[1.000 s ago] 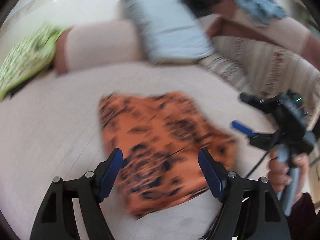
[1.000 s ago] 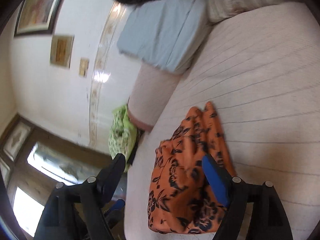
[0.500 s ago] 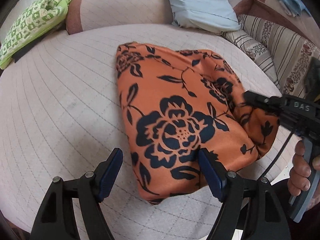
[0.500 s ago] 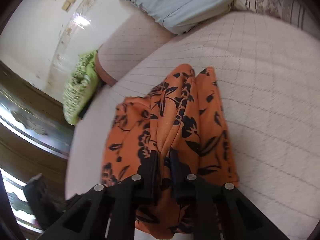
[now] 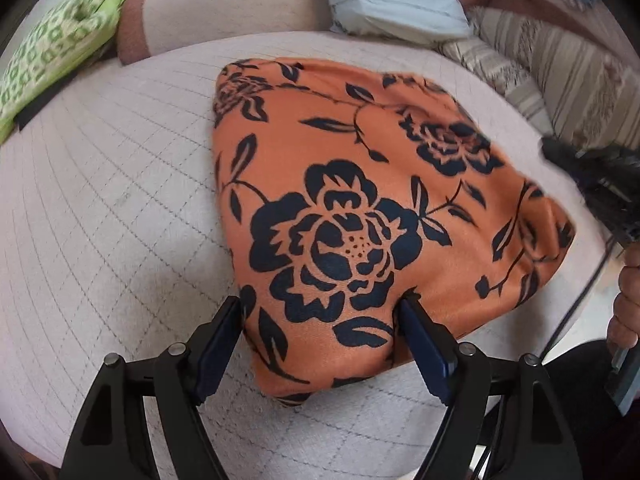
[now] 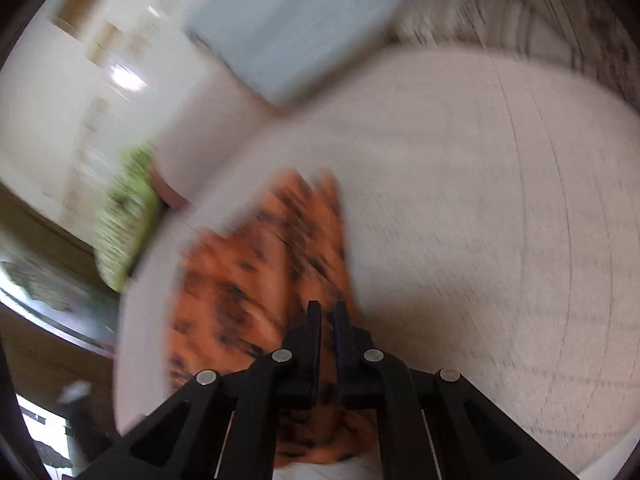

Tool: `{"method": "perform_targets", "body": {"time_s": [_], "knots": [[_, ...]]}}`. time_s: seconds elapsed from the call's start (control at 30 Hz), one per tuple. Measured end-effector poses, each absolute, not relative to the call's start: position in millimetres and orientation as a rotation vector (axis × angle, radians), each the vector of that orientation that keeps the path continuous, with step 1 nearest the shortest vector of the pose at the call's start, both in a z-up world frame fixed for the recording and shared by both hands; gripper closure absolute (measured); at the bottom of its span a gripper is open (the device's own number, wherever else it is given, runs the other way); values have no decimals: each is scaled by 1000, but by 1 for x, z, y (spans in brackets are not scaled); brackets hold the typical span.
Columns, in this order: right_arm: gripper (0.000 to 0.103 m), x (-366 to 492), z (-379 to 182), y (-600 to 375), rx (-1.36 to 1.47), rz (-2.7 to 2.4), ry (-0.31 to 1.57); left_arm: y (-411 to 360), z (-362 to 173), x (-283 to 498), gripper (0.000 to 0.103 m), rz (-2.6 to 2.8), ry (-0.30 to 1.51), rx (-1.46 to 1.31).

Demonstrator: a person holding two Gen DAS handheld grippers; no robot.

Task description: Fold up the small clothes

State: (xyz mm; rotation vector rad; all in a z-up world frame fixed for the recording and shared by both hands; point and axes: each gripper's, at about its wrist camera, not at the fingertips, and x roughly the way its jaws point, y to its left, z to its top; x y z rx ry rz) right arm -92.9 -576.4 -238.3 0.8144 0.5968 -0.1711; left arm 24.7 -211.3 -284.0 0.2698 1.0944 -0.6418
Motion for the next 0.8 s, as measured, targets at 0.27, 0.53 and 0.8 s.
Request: {"method": "perform_targets", "body": {"time_s": [0.27,0.53,0.8], "knots": [[94,-29,-215,-549,722,-18,650,-221,-244,6,23,-532,854,418],[94,34,-260,-554,625,-86,935,-226,-246,19,23,-463,818,494],[102,29,-286,-576,643,-157,998,-224,-254,28,22,-457,832,481]]}}
